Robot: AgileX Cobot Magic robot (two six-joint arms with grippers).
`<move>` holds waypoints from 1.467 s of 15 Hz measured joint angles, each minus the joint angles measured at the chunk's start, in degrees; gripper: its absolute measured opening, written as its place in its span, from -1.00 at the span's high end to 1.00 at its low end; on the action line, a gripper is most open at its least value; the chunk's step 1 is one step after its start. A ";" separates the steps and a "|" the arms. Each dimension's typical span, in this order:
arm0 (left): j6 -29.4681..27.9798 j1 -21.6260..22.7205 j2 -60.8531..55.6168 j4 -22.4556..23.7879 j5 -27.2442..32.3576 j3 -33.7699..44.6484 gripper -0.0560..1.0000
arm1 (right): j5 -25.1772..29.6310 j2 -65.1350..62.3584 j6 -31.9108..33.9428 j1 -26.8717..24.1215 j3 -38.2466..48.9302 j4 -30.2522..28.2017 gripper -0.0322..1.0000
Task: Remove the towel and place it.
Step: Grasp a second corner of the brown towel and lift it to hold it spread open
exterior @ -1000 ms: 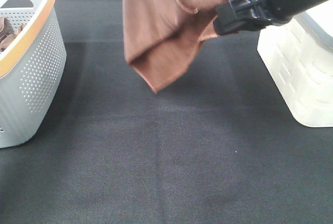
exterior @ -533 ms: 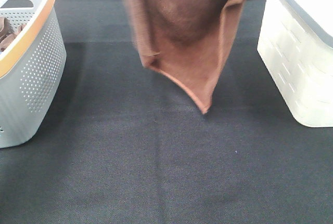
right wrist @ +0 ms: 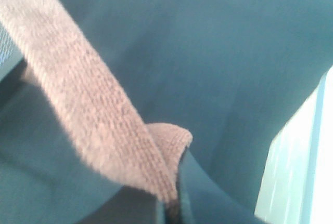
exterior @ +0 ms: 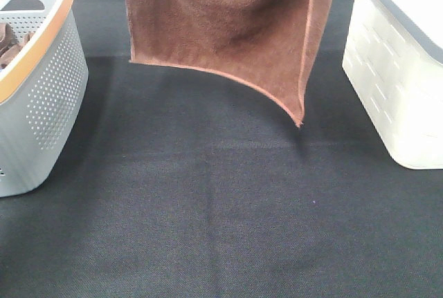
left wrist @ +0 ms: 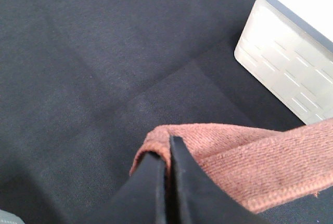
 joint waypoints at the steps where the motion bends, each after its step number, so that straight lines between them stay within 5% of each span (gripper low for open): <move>1: -1.78 0.00 0.00 1.43 0.00 0.00 0.89 | -1.32 0.80 0.00 0.00 0.00 -0.40 0.94; 8: -6.65 0.00 3.50 5.79 -0.86 0.00 0.89 | -19.08 9.74 0.00 0.00 0.00 -11.00 0.94; 11: -6.93 0.00 6.13 9.51 -11.52 0.00 0.89 | -31.40 15.81 0.00 -2.92 0.00 -15.93 0.94; 16: -6.99 0.00 8.82 9.97 -29.16 0.00 0.89 | -54.77 25.38 0.00 -10.31 -1.95 -13.92 0.94; 20: -7.16 -0.17 15.13 8.42 -43.54 0.00 0.89 | -56.38 35.98 -0.11 -11.63 -12.78 -7.28 0.94; 22: -7.16 -0.17 18.28 6.42 -45.44 0.00 0.89 | -51.28 39.76 -0.11 -11.63 -15.18 -6.88 0.94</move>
